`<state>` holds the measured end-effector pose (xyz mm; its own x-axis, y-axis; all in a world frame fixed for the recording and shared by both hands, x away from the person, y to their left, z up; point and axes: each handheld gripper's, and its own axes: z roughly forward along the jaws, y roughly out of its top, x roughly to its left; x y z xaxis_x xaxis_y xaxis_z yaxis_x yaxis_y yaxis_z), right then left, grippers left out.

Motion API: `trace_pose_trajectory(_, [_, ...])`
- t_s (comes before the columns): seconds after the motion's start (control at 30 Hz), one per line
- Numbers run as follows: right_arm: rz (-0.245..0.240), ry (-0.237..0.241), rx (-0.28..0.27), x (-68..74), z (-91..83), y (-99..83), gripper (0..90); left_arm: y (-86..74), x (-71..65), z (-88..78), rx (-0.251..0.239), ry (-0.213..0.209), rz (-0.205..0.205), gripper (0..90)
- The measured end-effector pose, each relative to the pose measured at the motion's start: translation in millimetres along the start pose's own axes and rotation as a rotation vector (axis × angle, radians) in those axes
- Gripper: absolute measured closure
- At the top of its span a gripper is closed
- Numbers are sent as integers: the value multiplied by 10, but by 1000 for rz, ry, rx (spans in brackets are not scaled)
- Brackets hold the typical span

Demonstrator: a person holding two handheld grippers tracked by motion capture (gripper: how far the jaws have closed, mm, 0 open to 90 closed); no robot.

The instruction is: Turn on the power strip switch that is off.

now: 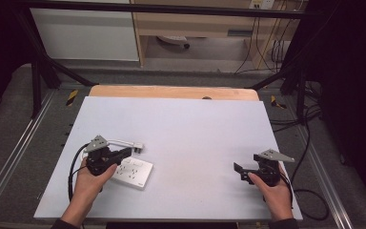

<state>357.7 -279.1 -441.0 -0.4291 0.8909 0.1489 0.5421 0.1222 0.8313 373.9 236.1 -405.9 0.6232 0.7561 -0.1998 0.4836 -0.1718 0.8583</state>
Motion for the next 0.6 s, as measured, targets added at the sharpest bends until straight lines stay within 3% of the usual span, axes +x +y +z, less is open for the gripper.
trace_pose_trajectory(0.3, [1,-2,1,-2,4,1,58,-39,-37,123,52,-10,38,900])
trace_pose_trajectory(0.6, [-1,-4,12,6,3,0,61,-39,-8,162,85,-29,31,900])
